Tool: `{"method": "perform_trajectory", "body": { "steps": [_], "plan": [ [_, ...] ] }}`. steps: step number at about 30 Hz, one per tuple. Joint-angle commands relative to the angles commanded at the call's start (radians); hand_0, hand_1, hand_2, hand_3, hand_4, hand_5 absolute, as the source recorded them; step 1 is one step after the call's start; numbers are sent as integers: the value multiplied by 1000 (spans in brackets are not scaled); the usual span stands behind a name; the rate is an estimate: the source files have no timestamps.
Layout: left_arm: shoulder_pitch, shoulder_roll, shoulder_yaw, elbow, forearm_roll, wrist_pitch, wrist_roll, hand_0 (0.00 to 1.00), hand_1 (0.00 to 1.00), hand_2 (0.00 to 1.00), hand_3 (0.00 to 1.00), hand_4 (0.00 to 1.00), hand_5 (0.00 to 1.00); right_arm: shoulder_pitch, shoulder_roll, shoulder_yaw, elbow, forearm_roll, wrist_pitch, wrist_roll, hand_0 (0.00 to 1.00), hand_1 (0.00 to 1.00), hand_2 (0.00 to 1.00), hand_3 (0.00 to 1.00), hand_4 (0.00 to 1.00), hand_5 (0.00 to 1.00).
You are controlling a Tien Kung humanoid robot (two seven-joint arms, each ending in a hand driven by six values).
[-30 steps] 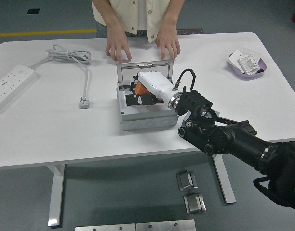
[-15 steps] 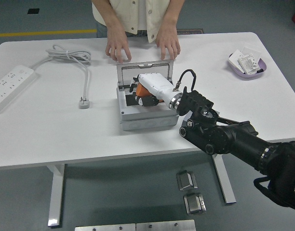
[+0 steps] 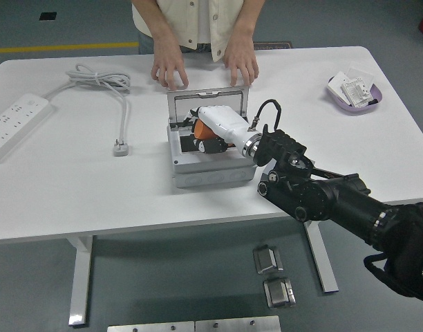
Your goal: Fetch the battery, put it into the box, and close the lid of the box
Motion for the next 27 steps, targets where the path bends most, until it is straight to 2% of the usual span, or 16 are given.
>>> {"method": "perform_trajectory", "body": {
  "steps": [1, 2, 13, 14, 19, 27],
  "plan": [
    [0, 0, 0, 0, 0, 0, 0, 625, 619, 597, 631, 702, 169, 0, 0, 0, 0, 0, 1, 1, 619, 576, 602, 671, 550, 2],
    [0, 0, 1, 0, 0, 0, 0, 626, 619, 598, 632, 701, 172, 0, 0, 1, -1, 1, 2, 2, 646, 576, 606, 669, 598, 29],
    [0, -1, -2, 0, 3, -1, 1, 626, 619, 598, 633, 699, 167, -2, -5, 7, 10, 2, 10, 5, 652, 573, 604, 669, 623, 50],
    [0, -1, -3, 0, 3, -1, 1, 626, 619, 598, 632, 696, 166, -3, -7, 10, 17, 1, 10, 4, 661, 572, 602, 666, 676, 76],
    [2, -4, -5, 0, 3, -1, 0, 626, 619, 598, 632, 696, 166, -13, -30, 33, 78, 2, 13, -6, 661, 572, 602, 666, 676, 76],
    [9, -9, -8, 0, -2, 0, 0, 626, 618, 598, 631, 685, 174, -36, -104, 81, 229, 29, 19, -16, 661, 569, 604, 668, 669, 73]
  ]
}}
